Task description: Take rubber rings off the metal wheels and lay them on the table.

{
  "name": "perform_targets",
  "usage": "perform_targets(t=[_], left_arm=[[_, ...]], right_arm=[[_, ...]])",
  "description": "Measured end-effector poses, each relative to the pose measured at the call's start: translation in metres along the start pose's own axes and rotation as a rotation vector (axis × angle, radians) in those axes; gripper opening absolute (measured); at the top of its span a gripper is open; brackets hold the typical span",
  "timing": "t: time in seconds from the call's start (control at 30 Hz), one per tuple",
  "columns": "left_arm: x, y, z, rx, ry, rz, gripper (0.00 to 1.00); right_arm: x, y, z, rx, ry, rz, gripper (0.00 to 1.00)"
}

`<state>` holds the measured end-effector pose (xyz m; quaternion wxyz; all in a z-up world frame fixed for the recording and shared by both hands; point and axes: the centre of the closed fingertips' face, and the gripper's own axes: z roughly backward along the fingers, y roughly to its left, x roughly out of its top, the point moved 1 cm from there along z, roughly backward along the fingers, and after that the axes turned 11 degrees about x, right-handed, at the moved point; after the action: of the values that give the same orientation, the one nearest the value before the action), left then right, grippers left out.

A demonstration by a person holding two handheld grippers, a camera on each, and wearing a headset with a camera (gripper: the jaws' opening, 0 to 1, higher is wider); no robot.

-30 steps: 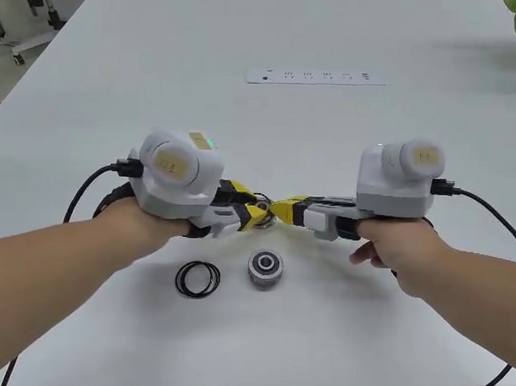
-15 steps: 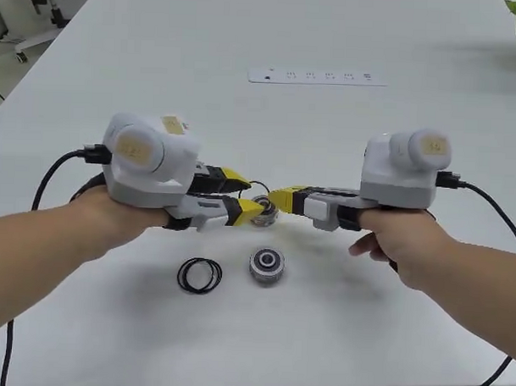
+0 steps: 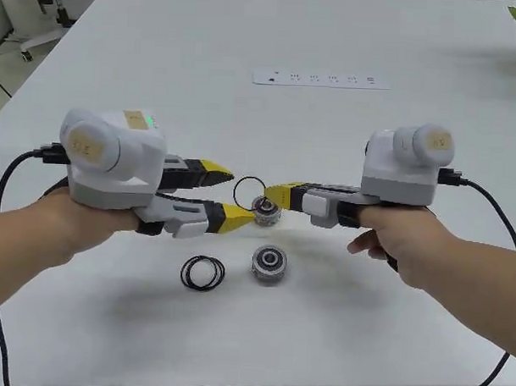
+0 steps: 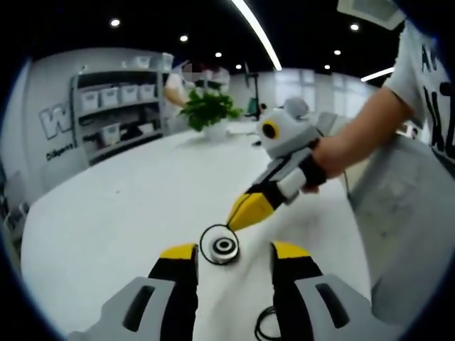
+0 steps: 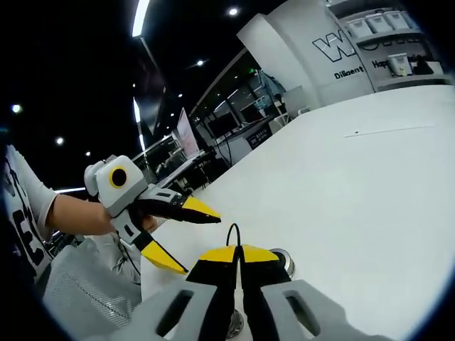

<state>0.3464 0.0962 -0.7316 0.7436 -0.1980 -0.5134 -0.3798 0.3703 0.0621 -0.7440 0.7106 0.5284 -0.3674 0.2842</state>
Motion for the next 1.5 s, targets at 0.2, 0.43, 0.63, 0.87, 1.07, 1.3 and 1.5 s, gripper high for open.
perform_targets(t=[0.2, 0.43, 0.63, 0.87, 1.07, 1.3, 1.5], left_arm=[[-0.007, 0.004, 0.013, 0.006, 0.006, 0.009, 0.48], [-0.013, 0.004, 0.029, -0.002, 0.007, 0.020, 0.57], [-0.020, 0.004, 0.040, 0.000, 0.014, 0.021, 0.61], [-0.023, 0.007, 0.048, 0.014, 0.011, 0.035, 0.62], [-0.026, 0.008, 0.053, 0.023, 0.013, 0.037, 0.62], [-0.030, 0.010, 0.059, 0.037, 0.015, 0.046, 0.62], [-0.032, 0.012, 0.062, 0.049, 0.019, 0.044, 0.62]], right_arm=[[-0.003, 0.007, -0.006, 0.023, 0.016, -0.003, 0.00], [-0.009, 0.014, -0.014, 0.044, 0.039, -0.008, 0.00], [-0.013, 0.018, -0.020, 0.062, 0.056, -0.016, 0.00], [-0.023, 0.023, -0.029, 0.079, 0.089, -0.021, 0.00], [-0.032, 0.029, -0.039, 0.096, 0.125, -0.022, 0.00], [-0.043, 0.028, -0.045, 0.096, 0.165, -0.012, 0.00], [-0.048, 0.024, -0.047, 0.079, 0.192, 0.003, 0.00]])
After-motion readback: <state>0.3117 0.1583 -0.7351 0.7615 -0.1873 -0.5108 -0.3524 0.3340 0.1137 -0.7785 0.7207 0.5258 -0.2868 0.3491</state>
